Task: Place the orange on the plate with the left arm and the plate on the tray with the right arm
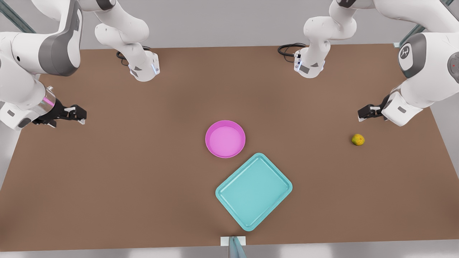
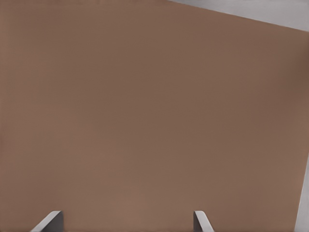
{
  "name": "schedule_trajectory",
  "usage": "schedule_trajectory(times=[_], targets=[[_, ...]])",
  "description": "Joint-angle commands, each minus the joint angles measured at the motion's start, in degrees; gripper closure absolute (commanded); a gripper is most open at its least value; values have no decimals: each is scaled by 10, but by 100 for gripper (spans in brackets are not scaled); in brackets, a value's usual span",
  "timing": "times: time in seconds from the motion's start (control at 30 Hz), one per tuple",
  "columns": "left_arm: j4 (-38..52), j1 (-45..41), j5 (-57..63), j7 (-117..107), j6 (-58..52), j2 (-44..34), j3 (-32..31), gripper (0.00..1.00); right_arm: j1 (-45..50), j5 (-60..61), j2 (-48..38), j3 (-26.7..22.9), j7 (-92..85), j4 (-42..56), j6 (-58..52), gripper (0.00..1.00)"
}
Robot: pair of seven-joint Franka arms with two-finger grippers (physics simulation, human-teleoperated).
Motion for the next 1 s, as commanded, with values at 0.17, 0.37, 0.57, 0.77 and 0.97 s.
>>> schedule_trajectory(times=[0.17,0.37,0.57,0.77,0.97], targets=[[-200,32,-2,80,256,57,90,0,0,1,2,0,-19,1,5,0],[-389,81,1,303,513,98,107,0,1,3,7,-1,-19,1,6,0],[-394,98,4,354,574,156,107,0,0,3,8,-1,-19,1,6,0],[-411,99,3,339,537,173,107,0,0,4,12,-1,-19,0,6,0],[-412,110,3,339,519,198,107,0,0,4,16,-1,-19,0,6,0]])
